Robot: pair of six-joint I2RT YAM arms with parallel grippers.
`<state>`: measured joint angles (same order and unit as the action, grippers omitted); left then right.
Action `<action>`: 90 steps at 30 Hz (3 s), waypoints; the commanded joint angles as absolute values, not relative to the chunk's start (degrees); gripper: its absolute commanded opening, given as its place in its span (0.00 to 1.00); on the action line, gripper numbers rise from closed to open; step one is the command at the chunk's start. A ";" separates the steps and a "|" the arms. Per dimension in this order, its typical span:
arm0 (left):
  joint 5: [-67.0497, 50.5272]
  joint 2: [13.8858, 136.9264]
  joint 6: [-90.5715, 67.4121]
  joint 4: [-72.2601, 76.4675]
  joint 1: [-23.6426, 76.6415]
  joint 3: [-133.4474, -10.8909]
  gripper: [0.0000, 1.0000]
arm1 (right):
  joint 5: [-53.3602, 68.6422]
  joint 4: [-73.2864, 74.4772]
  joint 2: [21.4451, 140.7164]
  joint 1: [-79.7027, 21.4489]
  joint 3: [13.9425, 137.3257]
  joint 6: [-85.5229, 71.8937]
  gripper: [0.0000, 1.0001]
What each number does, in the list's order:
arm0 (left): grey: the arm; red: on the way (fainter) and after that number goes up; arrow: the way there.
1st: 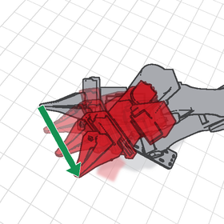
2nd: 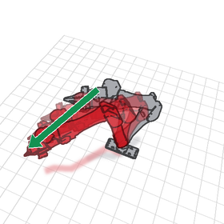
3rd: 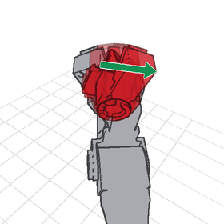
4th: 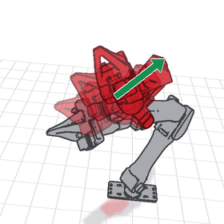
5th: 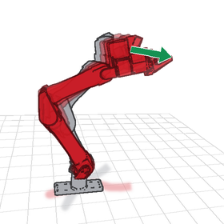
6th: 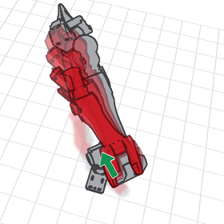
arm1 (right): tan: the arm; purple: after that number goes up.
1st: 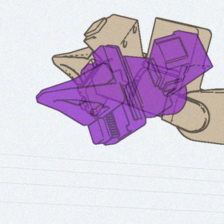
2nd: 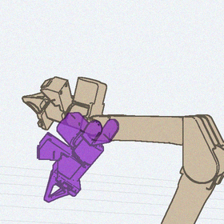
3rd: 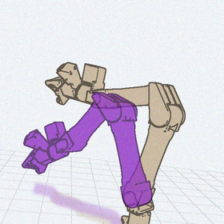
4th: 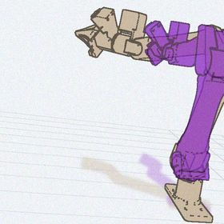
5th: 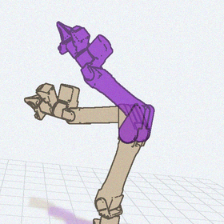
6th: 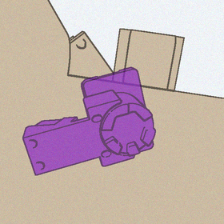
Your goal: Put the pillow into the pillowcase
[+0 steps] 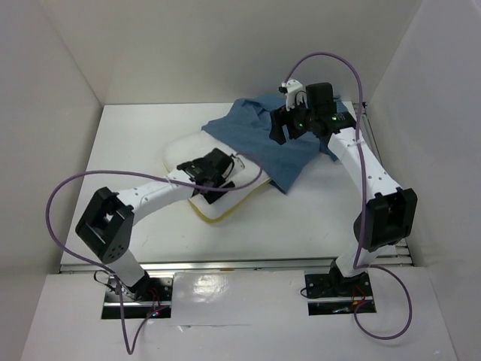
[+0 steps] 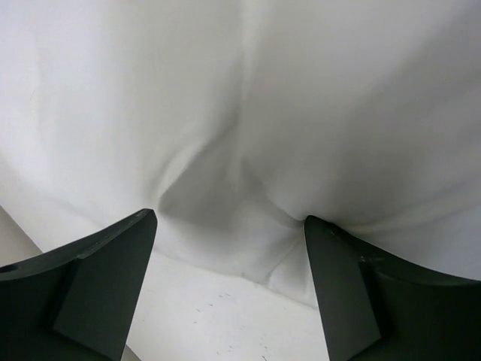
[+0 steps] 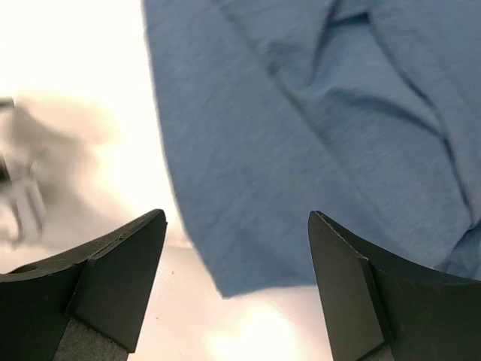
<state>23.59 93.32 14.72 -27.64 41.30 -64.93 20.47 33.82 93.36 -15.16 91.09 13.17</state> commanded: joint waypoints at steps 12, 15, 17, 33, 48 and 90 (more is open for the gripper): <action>-7.36 82.89 18.63 -48.33 37.44 -78.67 0.99 | 21.62 33.66 93.25 -17.49 93.08 14.33 0.84; -5.64 79.47 21.09 -46.42 39.63 -74.55 0.99 | 22.23 33.66 92.72 -17.49 92.55 14.33 0.84; -0.90 79.45 21.09 -44.13 40.95 -69.36 0.99 | 22.24 33.66 92.72 -17.49 92.55 14.33 0.84; 8.09 84.11 18.64 -24.35 46.49 -60.47 0.99 | 22.76 32.61 92.20 -18.02 90.26 14.33 0.84; 14.84 91.85 16.79 -17.41 46.49 -55.99 0.99 | 22.24 32.61 91.67 -18.02 89.74 13.80 0.84; -19.23 96.86 0.44 -42.01 24.97 -111.08 0.00 | 9.07 38.41 82.53 -20.83 85.01 8.00 0.78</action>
